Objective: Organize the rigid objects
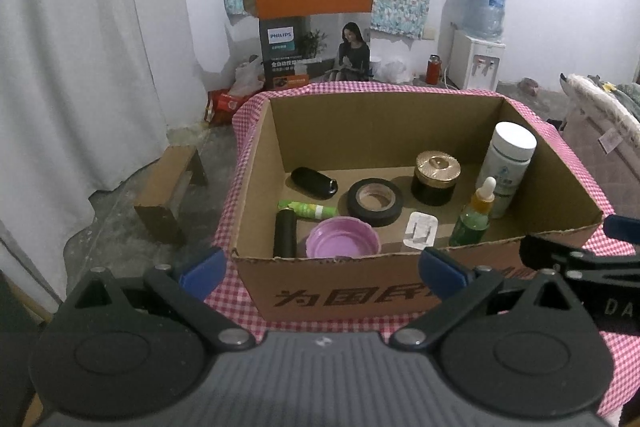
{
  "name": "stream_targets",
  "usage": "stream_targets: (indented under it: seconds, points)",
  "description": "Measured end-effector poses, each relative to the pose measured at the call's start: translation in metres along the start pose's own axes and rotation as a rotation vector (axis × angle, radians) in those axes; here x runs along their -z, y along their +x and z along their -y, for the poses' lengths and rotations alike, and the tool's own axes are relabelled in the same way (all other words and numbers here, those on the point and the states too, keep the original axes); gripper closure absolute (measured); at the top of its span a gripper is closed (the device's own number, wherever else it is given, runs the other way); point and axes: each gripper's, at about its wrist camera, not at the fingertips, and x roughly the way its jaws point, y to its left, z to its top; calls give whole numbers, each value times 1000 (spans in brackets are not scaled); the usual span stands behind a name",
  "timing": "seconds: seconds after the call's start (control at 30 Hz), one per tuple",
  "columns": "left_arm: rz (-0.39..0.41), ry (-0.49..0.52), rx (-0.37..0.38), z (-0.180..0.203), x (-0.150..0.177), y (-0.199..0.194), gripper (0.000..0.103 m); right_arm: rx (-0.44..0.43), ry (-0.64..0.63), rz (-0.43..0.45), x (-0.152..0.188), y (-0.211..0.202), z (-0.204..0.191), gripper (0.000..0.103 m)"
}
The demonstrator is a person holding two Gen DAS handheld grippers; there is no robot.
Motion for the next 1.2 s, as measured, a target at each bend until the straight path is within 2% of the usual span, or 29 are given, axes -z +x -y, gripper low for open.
stream_targets:
  seconds: [1.2]
  points:
    - [1,15,-4,5,-1,2,0,-1,27,-23,4,-2,10,1]
